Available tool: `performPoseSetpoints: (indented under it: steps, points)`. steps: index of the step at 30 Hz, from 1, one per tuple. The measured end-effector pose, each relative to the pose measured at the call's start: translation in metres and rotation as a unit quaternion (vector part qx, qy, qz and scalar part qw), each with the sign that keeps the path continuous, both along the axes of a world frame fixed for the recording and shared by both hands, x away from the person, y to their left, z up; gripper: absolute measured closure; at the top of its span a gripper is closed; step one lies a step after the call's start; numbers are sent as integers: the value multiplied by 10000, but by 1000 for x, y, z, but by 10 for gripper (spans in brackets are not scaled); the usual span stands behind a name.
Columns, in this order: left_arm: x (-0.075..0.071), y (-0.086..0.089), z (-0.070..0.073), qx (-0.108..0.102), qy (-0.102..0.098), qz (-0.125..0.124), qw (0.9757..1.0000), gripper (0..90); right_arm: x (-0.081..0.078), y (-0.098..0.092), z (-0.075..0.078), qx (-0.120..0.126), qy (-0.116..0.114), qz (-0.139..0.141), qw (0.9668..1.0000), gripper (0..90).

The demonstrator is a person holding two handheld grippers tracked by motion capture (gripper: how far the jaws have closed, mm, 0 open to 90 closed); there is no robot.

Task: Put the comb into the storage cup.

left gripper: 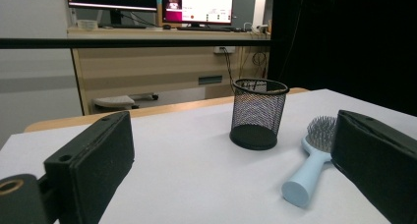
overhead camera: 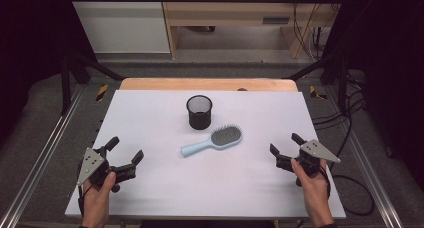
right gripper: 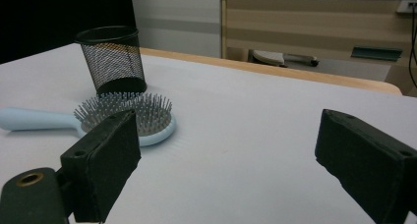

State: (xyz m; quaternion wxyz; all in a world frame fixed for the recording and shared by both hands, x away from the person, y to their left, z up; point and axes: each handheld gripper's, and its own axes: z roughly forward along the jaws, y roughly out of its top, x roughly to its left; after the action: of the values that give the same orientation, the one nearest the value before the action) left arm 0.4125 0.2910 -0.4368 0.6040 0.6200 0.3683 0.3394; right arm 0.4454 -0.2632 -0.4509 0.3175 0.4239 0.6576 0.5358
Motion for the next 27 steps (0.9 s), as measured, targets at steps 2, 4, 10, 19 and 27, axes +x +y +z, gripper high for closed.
performPoseSetpoints:
  steps: [2, 4, 10, 19, 27]
  points:
    - [0, 0, 0, 16, 3, 5, 10000, 27, 0, 2, 0, 30, 23, 32, 10000, 98]
    - [1, -1, -1, 31, 22, 18, 10000, 27, 1, 3, -1, -9, 15, 51, 10000, 93]
    - [1, -1, -2, 49, 69, 51, 10000, 27, 3, 5, -3, -13, 115, 51, 9999, 83]
    - [-2, -3, -2, 84, 102, -16, 9999, 27, 0, 18, -8, -356, 439, 45, 9984, 60]
    - [-4, -5, -3, 134, 132, -66, 9998, 27, 6, 33, -15, -824, 1194, -192, 9892, 82]
